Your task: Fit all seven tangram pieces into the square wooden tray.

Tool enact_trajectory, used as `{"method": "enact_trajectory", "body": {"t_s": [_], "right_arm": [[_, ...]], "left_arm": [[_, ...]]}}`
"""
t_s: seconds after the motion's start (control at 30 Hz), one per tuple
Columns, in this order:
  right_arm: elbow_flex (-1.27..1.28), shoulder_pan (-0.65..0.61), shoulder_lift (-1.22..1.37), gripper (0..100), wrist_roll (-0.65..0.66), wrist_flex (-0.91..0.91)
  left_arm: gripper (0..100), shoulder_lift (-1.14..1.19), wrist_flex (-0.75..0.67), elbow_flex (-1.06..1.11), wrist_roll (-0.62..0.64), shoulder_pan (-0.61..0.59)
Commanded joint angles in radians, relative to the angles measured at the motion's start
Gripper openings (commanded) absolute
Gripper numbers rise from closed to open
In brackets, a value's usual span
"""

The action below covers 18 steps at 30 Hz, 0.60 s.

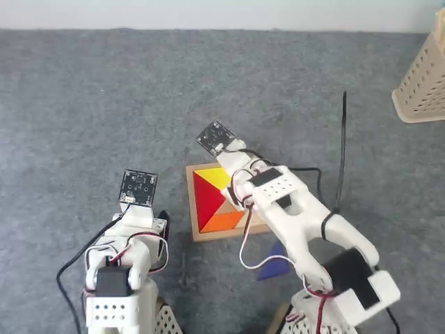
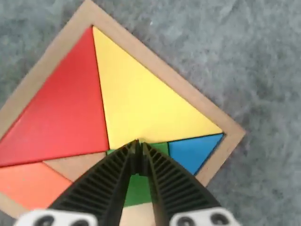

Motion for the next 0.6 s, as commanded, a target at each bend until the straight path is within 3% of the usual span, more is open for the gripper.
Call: {"method": "enact_trajectory", "body": {"t_s": [0.0, 0.23, 0.57], "right_arm": [[-0.031, -0.013, 0.025, 0.7, 0.012, -0.015], [-0.031, -0.007, -0.148, 0.7, 0.012, 0.03], [-0.029, 0.084, -0.529, 0.9, 0.041, 0.432]], "left_arm": [[13, -0.015, 0.005, -0.004, 0.008, 0.0], [13, -0.015, 0.005, -0.004, 0.008, 0.0], [13, -0.015, 0.005, -0.004, 0.008, 0.0]]}}
